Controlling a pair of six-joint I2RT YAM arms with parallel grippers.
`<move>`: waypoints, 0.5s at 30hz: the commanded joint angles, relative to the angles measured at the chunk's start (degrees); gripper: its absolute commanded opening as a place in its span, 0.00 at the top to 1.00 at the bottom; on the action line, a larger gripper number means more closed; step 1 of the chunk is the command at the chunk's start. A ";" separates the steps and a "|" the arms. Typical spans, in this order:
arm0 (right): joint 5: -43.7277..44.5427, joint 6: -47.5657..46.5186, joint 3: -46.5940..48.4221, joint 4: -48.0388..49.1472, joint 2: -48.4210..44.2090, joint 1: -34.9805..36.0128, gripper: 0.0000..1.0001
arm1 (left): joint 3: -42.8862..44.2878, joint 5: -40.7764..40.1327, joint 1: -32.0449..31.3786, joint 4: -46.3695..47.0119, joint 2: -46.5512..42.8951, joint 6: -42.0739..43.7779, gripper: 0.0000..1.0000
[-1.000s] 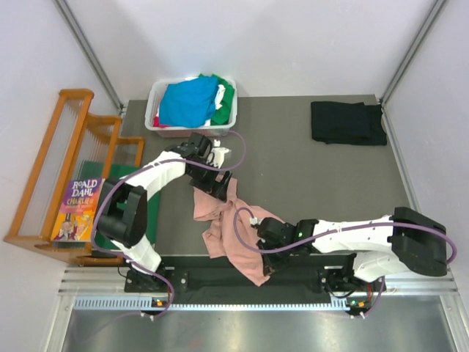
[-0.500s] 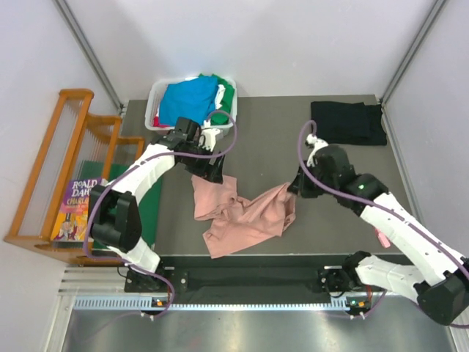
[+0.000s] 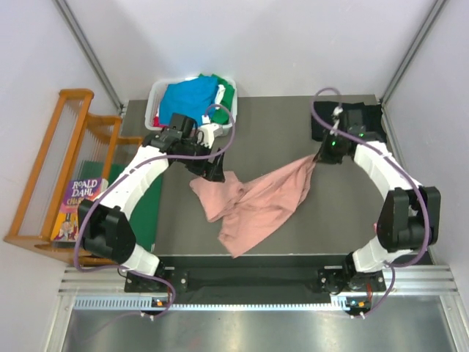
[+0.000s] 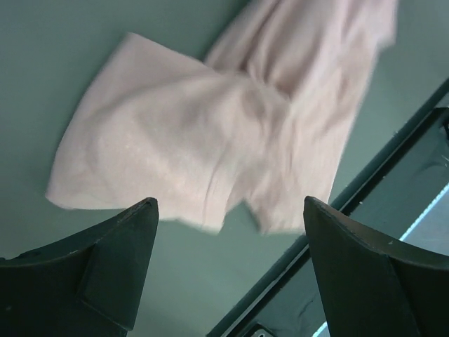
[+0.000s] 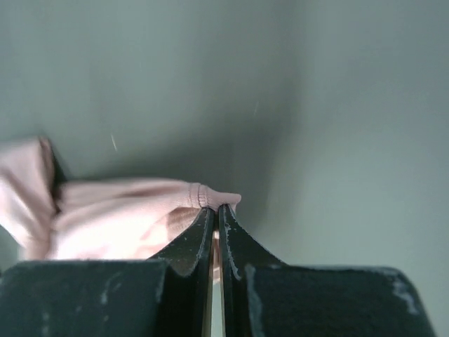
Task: Fold and stack the t-shirts
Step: Move the tshirt to the center of the board
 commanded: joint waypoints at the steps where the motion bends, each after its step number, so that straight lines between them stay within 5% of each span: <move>1: -1.23 3.87 9.32 6.35 2.84 -4.89 1.00 | 1.43 1.27 -4.39 -0.79 -3.24 -0.57 0.11; 8: -5.47 3.71 17.24 2.76 12.34 -0.86 1.00 | -1.65 -4.44 -12.12 2.02 2.64 -1.01 0.11; 15: -2.73 3.71 4.86 8.46 8.31 3.19 1.00 | 8.88 -12.53 -15.30 2.55 17.56 -3.03 0.11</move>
